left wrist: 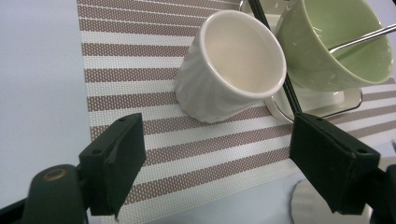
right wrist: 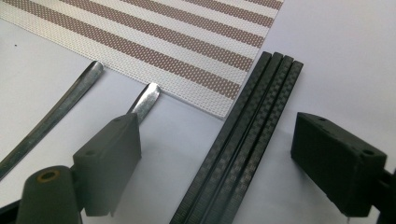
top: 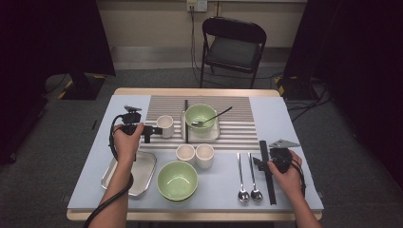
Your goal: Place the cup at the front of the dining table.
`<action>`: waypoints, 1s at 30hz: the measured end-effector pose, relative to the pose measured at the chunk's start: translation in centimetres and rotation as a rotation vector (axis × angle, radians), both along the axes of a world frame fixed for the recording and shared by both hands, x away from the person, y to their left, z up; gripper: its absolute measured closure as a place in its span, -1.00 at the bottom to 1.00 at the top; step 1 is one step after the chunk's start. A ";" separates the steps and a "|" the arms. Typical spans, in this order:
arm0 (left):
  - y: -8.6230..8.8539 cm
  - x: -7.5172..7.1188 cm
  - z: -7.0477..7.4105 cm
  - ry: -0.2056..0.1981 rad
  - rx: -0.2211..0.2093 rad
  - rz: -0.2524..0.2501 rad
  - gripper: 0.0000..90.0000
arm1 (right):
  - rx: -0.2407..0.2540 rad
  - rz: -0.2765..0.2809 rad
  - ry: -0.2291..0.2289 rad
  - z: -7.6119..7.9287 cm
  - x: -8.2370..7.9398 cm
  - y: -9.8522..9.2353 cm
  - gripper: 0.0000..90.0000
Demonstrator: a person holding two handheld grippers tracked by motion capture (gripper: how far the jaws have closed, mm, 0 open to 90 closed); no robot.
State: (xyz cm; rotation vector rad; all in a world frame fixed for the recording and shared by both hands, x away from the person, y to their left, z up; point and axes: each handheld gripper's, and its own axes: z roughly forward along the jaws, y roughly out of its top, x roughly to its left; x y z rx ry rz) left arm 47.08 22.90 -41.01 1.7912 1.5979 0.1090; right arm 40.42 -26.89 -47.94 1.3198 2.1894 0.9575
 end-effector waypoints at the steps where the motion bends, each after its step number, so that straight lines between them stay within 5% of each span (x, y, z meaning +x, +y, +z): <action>1: 0.0 0.0 0.0 -0.002 0.004 0.000 -0.60 | 0.000 0.000 0.000 0.0 0.0 0.0 -0.66; 30: 1.2 -1.9 -0.5 0.001 0.018 -0.059 -0.59 | 0.000 0.000 0.000 0.0 0.0 0.0 -0.66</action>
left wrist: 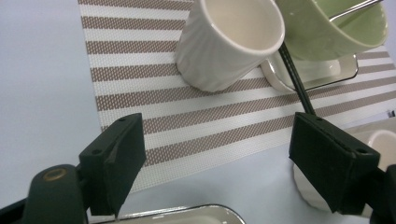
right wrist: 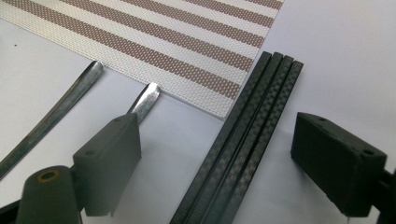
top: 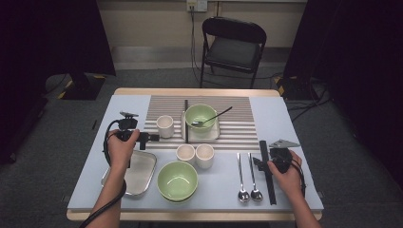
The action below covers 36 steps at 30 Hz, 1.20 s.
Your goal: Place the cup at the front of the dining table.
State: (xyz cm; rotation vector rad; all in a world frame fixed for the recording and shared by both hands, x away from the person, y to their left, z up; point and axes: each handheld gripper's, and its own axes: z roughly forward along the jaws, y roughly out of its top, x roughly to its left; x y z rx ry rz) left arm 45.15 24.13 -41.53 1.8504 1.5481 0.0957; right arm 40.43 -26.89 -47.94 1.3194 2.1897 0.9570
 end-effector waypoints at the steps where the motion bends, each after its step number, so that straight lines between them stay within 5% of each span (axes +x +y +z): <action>1: 0.0 -0.1 -0.1 0.003 -0.004 -0.001 -0.59 | -0.001 -0.001 0.001 0.0 0.0 0.0 -0.66; 36: 0.0 -2.3 -0.7 -0.017 -0.013 -0.069 -0.62 | -0.001 0.000 0.000 0.0 0.0 0.0 -0.66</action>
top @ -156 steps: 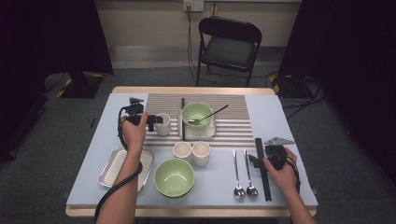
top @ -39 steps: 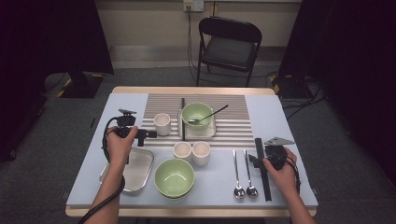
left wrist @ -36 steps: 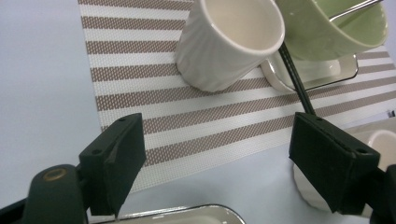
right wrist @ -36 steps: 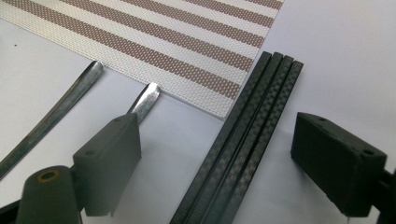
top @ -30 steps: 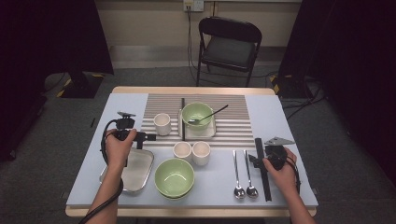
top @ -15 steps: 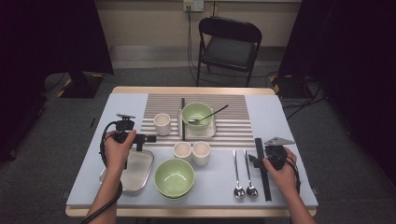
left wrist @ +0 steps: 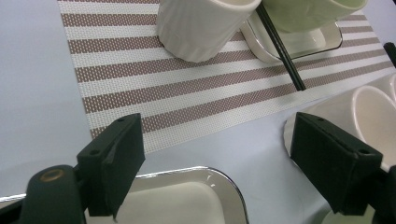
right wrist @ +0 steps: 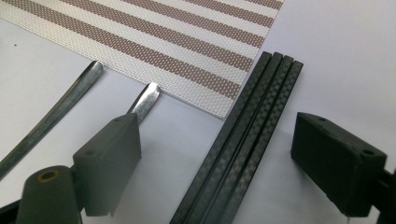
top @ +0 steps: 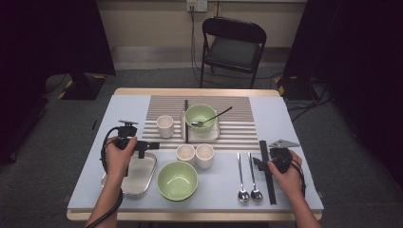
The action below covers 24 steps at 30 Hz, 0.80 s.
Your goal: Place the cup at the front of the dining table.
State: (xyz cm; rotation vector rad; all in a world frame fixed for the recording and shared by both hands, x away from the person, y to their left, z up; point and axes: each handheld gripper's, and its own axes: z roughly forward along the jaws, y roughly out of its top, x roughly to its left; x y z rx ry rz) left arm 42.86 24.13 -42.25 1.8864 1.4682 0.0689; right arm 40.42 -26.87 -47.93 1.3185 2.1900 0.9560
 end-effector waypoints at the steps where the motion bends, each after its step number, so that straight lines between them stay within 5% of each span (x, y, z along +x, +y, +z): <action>1: 0.0 -0.1 0.0 0.004 0.007 -0.009 -0.62 | 0.000 0.000 0.000 0.0 0.0 0.0 -0.66; 24: 0.8 -1.5 -0.6 -0.015 -0.011 -0.043 -0.62 | 0.001 0.000 0.001 0.0 0.0 0.0 -0.66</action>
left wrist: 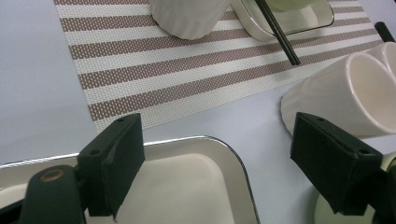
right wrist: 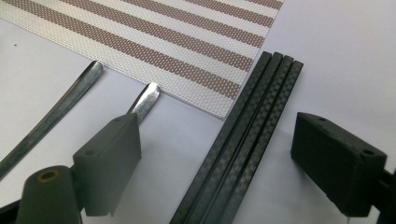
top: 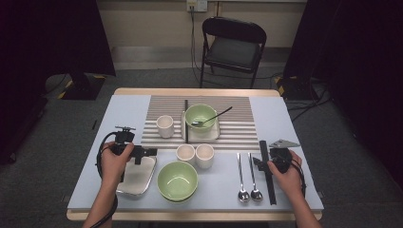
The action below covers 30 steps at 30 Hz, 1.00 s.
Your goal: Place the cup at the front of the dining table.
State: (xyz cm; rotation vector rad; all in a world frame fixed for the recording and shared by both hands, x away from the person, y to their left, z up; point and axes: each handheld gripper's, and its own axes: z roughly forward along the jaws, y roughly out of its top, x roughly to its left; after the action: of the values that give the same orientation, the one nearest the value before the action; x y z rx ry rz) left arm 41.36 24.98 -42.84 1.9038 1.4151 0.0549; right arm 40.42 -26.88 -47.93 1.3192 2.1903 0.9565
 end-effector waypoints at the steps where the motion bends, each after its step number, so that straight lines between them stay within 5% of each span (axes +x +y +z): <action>1: 0.1 -0.1 0.0 -0.001 0.001 -0.007 -0.62 | 0.000 0.000 0.000 0.0 0.0 0.0 -0.66; 30: 1.2 -1.7 -0.9 -0.037 0.006 -0.017 -0.62 | -0.001 0.000 0.001 0.0 0.0 0.0 -0.66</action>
State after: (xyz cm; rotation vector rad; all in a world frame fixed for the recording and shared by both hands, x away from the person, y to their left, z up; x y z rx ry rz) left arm 39.68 26.17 -43.71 1.9100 1.3754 0.0854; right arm 40.45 -26.90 -47.92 1.3194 2.1908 0.9547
